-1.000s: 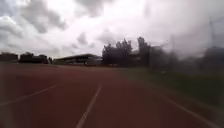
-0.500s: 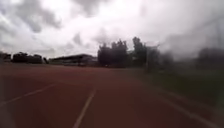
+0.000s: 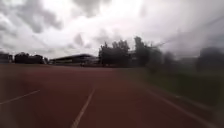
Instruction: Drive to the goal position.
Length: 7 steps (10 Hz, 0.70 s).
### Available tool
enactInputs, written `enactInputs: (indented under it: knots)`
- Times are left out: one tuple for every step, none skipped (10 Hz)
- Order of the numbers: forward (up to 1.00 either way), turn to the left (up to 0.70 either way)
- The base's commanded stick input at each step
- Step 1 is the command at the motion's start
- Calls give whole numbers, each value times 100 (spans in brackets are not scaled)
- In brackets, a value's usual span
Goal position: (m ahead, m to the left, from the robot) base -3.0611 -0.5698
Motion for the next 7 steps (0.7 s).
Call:
enactInputs:
  knots:
    - [100, 0]
    - [41, 18]
    - [11, 78]
    - [0, 100]
    - [0, 100]
    - [0, 100]
    - [0, 100]
